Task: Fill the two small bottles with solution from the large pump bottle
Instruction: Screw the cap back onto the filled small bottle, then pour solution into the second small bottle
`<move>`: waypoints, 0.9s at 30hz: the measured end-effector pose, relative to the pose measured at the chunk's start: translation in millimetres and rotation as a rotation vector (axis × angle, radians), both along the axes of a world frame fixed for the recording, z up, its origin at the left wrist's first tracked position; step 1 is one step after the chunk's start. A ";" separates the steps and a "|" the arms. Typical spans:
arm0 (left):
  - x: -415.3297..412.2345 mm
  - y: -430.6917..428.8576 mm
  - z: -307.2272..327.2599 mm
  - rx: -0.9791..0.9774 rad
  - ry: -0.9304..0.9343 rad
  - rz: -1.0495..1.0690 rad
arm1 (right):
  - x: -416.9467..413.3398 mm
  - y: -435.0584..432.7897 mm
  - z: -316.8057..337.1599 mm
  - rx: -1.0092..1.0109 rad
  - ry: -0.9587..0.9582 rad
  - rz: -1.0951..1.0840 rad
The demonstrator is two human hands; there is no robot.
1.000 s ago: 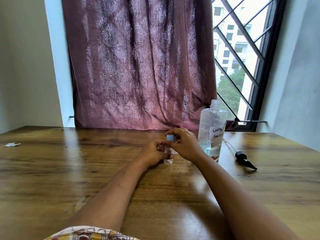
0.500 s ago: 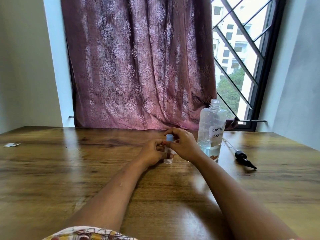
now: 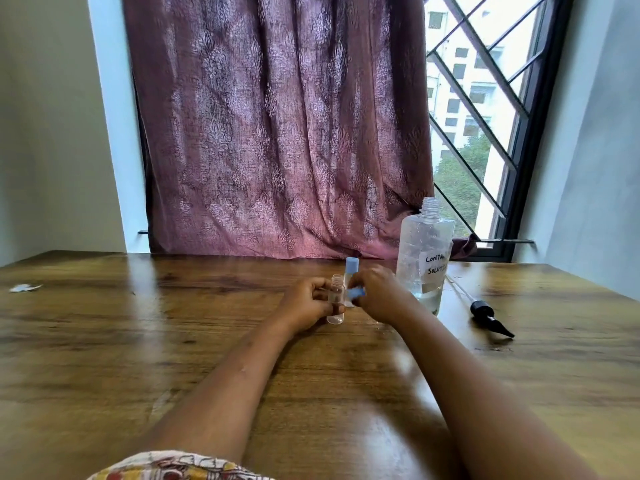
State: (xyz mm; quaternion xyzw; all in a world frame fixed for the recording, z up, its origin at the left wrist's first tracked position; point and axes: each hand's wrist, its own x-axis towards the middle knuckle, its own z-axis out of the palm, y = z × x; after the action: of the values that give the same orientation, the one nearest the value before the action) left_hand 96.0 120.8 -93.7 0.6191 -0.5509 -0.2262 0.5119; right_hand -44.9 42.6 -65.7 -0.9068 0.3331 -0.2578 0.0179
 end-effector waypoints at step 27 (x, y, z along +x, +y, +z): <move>4.3 5.3 1.9 0.040 -0.140 0.004 | -18.5 20.4 34.4 -0.400 -0.602 -0.176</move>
State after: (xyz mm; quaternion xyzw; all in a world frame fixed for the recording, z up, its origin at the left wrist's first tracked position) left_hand 100.3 126.2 -91.8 0.6445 -0.5794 -0.1922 0.4603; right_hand -63.5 63.0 -31.3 -0.7436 0.3328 -0.5736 -0.0848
